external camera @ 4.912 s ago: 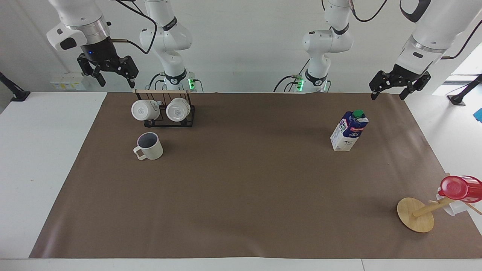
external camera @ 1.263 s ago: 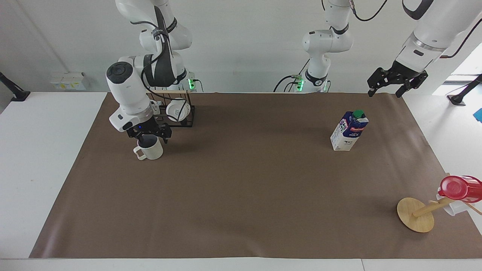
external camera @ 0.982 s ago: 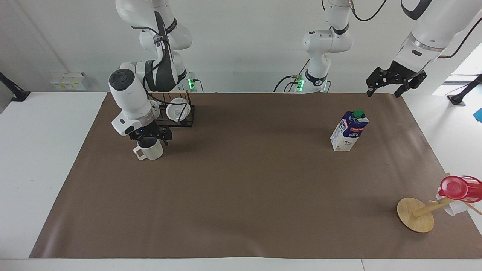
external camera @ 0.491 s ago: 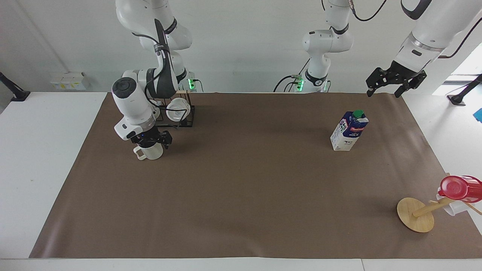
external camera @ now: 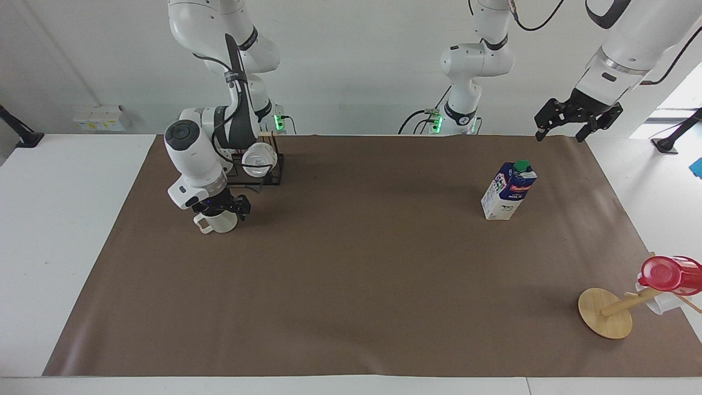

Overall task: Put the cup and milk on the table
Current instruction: 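Reach the right gripper down to the black mug beside the rack, then close the right gripper on the black mug and lift it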

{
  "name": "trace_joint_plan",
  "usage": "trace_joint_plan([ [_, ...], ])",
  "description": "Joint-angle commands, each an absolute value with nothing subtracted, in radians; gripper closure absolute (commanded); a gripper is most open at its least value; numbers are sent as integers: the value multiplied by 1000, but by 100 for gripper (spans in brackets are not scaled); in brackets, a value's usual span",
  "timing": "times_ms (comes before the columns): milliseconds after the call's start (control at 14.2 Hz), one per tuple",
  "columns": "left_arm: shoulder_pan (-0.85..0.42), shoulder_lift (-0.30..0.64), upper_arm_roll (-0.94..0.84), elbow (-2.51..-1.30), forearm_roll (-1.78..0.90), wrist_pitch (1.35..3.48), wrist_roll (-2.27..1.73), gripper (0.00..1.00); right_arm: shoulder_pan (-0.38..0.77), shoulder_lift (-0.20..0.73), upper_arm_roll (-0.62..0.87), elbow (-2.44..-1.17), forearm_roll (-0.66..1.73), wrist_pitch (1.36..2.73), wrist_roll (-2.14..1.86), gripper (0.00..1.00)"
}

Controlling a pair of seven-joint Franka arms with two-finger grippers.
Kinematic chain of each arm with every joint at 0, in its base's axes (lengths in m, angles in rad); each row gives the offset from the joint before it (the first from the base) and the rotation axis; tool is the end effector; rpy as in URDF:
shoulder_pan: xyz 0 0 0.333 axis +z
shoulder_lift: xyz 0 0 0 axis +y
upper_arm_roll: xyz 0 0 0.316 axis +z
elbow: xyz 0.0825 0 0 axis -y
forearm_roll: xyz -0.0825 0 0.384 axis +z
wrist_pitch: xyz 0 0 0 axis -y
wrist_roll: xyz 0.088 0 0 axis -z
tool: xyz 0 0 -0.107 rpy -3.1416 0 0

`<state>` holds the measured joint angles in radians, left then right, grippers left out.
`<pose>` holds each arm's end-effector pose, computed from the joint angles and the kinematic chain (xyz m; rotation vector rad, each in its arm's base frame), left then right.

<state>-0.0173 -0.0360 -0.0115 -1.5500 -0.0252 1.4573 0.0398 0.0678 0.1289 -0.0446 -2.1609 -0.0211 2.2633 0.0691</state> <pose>0.5313 -0.0184 0.6441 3.1134 -0.1101 -0.0881 0.5507 0.0124 0.3357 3.1179 -0.0498 -0.0396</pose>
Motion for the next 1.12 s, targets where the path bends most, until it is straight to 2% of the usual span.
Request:
trace_joint_plan([
  [0,-8,-44,-14,-1546,-34,1445,43,0,64,126,-37,-2168,-8,2286,78,41],
  [140,-8,-43,-14,-1546,-34,1445,43,0,72,126,-37,-2166,-8,2276,80,52],
  [281,-8,-44,-14,-1546,-34,1445,43,0,72,126,-37,-2164,-8,2273,75,75],
  [351,-8,-44,-14,-1546,-34,1445,43,0,72,126,-37,-2163,-8,2273,74,90],
  [421,-8,-43,-14,-1546,-34,1445,41,0,72,127,-37,-2161,-8,2273,75,100],
  [1053,-6,-44,-14,-1546,-34,1445,41,0,90,140,-35,-2080,61,2276,233,100],
])
